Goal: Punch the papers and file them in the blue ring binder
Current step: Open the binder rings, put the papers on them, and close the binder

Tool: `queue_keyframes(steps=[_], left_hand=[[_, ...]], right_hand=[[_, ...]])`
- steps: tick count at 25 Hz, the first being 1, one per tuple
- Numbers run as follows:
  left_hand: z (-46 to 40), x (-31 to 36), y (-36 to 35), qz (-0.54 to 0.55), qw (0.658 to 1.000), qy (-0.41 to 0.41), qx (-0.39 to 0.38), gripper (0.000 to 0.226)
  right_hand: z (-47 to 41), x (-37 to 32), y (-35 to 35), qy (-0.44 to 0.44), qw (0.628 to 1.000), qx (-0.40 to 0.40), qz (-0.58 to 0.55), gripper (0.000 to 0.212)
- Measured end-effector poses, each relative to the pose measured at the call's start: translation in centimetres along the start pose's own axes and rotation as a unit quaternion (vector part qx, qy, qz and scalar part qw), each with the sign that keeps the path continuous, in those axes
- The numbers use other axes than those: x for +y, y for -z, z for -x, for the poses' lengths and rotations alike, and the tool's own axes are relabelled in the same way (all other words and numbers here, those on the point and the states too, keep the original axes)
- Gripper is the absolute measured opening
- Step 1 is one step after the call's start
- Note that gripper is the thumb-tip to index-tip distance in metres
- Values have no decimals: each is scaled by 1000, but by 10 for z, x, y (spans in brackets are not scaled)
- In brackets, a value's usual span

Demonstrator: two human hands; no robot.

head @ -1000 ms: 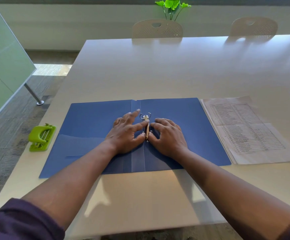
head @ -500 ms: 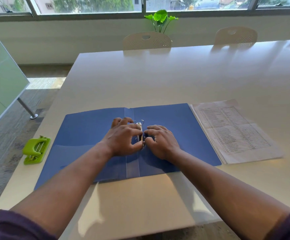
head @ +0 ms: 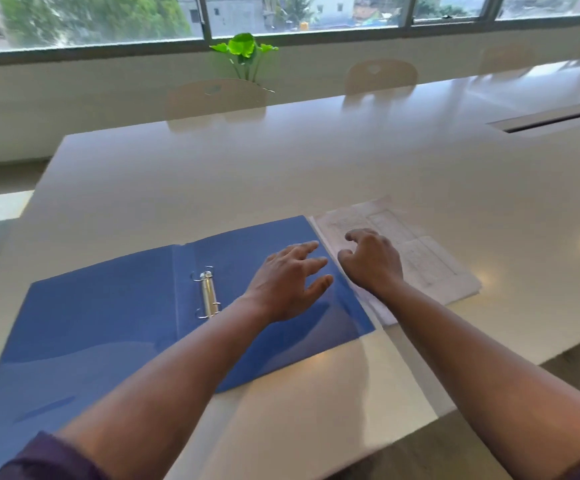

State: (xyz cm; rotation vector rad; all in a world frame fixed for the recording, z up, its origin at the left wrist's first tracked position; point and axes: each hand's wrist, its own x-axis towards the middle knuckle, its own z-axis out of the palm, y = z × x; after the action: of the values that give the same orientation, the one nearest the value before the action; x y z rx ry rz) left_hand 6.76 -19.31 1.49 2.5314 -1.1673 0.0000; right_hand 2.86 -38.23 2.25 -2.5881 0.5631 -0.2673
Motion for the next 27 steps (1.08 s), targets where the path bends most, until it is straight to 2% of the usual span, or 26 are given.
queue_keyframes(steps=[5,8,16,21,23,25,27], left_hand=[[-49,21,-27,-10,999,12,-29,61],[-53,20,-39,-3,1000,10,-24,57],[-52,14,-47,41,999,22,-3,58],[-52,12,-48,50,998,28,-3,58],[-52,12,-48,53,998,30,-5,58],[-52,11,-49,56,998,30,-7,58],[-53,10,-50,58,998,30,-11,58]], right_hand=[[-20,56,26,-80,996,22,41,63],[-24,82,34,-115,991,10,61,74],[-43,111,49,-181,981,-24,64,85],[-58,118,57,-186,982,-20,16,82],[-62,121,63,-191,981,-12,-21,69],[-65,124,68,-209,975,-4,-74,46],[-68,126,71,-215,974,-24,-66,39]])
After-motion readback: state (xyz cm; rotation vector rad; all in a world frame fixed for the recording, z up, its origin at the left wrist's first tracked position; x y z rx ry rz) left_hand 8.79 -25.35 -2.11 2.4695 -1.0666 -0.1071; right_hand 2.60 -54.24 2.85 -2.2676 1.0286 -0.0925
